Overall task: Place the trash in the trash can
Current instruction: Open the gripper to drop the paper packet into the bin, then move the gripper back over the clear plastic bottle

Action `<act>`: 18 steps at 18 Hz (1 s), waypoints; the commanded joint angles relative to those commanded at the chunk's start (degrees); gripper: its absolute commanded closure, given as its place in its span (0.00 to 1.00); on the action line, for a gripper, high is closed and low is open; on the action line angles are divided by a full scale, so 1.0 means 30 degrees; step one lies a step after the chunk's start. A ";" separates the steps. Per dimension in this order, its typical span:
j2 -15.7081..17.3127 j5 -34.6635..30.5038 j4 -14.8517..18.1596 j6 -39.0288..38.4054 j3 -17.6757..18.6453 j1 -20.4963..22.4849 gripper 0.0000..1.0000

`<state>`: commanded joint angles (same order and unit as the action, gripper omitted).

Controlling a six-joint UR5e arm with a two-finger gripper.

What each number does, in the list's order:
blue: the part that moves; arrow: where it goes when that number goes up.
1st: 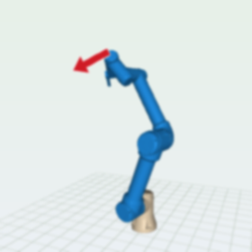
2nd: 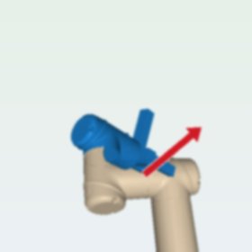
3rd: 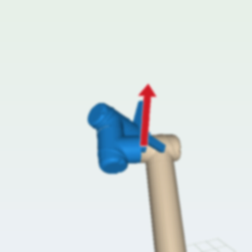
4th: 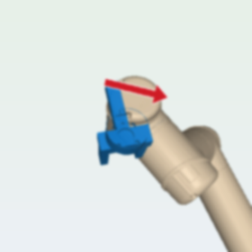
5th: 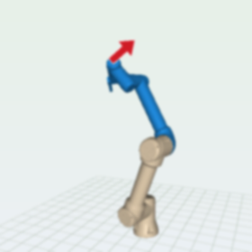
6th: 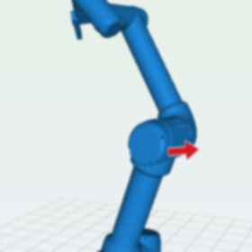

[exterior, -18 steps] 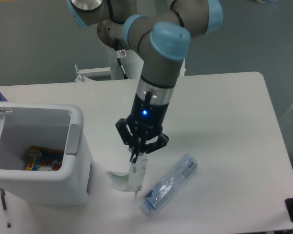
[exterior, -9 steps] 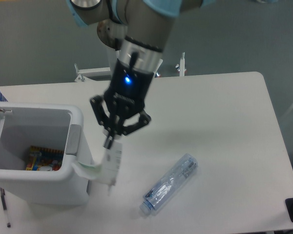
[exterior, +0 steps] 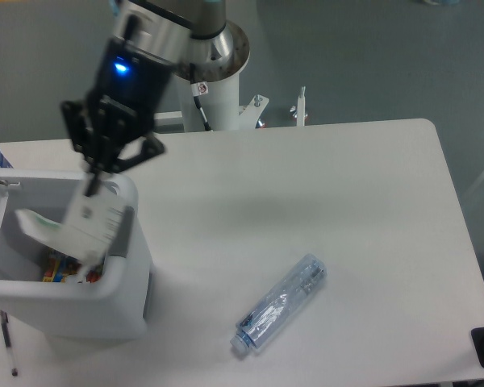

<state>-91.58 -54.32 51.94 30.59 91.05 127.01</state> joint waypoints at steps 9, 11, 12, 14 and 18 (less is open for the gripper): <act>-0.0729 -0.0058 -0.0088 0.0059 -0.0144 -0.0441 0.00; -0.1374 -0.0146 -0.0059 -0.0058 -0.0467 -0.0179 0.00; -0.1696 -0.0175 -0.0059 -0.0088 -0.0671 0.0258 0.00; -0.2428 -0.0176 -0.0059 -0.0117 -0.0994 0.1312 0.00; -0.3835 -0.0176 -0.0876 0.0058 -0.1405 0.3217 0.00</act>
<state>-103.09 -54.84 49.32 30.76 86.84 136.66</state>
